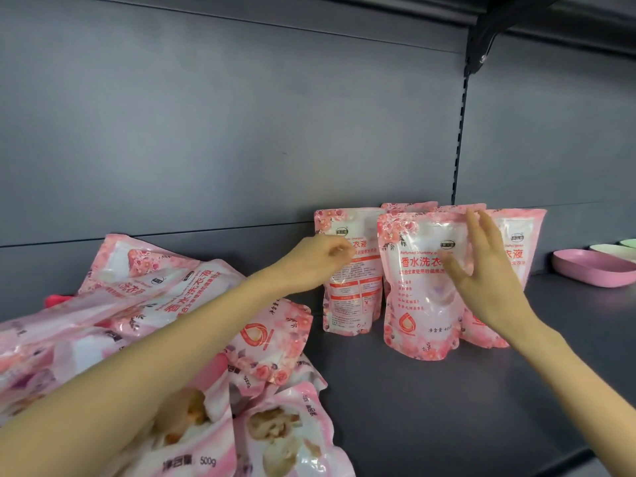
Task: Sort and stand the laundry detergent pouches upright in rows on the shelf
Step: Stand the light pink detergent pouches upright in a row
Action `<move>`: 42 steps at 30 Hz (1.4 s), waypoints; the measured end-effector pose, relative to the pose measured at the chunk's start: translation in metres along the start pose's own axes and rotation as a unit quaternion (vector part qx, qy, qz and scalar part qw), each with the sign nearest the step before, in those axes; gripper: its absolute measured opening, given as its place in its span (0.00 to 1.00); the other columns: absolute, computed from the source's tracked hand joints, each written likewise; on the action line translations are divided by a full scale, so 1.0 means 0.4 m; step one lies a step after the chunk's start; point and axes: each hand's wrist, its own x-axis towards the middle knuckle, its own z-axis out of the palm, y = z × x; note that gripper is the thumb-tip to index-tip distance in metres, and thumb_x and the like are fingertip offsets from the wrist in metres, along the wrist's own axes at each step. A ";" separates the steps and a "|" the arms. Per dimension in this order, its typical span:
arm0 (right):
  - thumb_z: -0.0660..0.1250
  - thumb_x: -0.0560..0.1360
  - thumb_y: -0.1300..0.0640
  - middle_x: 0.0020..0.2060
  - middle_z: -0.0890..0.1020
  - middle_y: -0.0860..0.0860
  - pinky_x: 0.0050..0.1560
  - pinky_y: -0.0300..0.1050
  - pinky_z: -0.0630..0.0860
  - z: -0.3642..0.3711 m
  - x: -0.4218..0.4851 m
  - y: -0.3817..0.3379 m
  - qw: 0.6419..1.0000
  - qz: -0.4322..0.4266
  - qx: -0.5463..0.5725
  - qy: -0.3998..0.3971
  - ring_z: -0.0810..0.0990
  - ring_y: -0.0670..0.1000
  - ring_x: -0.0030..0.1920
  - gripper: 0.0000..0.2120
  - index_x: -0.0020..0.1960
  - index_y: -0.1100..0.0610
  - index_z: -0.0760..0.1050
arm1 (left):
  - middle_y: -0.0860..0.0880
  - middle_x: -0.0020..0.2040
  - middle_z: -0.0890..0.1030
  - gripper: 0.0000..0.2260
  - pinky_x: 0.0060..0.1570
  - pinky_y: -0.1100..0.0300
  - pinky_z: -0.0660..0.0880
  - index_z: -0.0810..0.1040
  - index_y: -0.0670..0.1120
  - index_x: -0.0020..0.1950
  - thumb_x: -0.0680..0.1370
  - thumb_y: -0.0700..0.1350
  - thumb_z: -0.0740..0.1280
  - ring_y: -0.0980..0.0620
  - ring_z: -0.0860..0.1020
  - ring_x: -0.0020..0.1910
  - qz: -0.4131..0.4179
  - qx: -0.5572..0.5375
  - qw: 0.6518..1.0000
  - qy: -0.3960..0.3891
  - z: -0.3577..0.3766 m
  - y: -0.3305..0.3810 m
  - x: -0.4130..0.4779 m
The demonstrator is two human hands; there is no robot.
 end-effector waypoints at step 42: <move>0.58 0.77 0.42 0.63 0.75 0.47 0.63 0.42 0.70 0.298 0.007 -0.450 0.886 -0.167 0.087 -0.423 0.74 0.46 0.62 0.23 0.68 0.53 0.69 | 0.65 0.72 0.61 0.30 0.63 0.64 0.61 0.62 0.59 0.72 0.72 0.68 0.53 0.61 0.62 0.70 -0.128 0.302 0.945 -0.004 -0.283 -0.210 -0.487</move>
